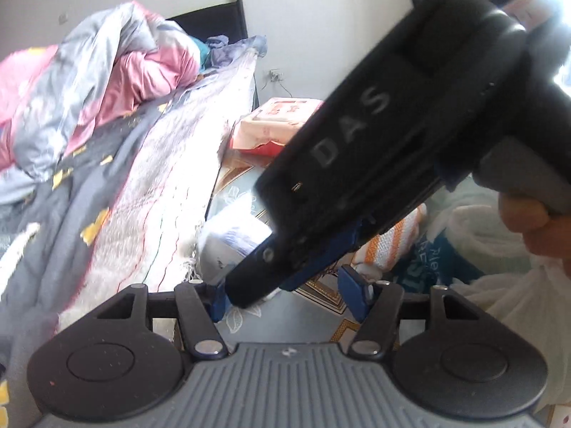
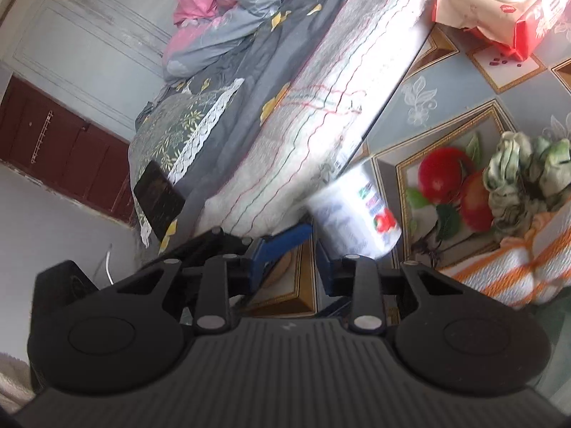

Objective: Organize soft objects
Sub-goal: 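Grasp the white yogurt cup with the right gripper, then lift the yogurt cup with the right gripper over the cardboard box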

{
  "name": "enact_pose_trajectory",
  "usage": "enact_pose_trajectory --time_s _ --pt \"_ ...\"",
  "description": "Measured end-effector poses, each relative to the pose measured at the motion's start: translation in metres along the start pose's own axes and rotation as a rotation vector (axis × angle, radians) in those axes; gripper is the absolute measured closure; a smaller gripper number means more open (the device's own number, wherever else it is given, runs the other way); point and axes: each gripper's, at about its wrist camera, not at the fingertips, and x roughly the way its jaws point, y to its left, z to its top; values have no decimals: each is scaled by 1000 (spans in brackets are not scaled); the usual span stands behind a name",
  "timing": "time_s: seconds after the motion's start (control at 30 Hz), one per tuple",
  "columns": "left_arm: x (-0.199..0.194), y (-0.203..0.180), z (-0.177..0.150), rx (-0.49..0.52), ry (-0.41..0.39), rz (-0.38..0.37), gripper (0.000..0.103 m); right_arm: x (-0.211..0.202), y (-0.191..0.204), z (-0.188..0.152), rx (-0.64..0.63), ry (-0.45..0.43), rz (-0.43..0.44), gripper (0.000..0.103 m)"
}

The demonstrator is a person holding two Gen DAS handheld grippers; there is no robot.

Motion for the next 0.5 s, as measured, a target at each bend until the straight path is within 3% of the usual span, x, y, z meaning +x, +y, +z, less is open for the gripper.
enact_pose_trajectory --time_s 0.1,0.27,0.33,0.4,0.5 --pt "-1 -1 -4 2 23 10 39 -8 -1 1 15 -24 -13 73" --pt "5 21 -3 -136 84 -14 34 -26 -19 28 110 -75 -53 70" --pt "10 33 2 -216 107 -35 28 -25 -28 43 160 -82 -65 62" --pt "18 45 9 -291 128 -56 25 -19 -38 57 219 -81 -65 43" --pt "35 51 20 -324 168 -57 25 7 -56 76 317 -35 -56 36"
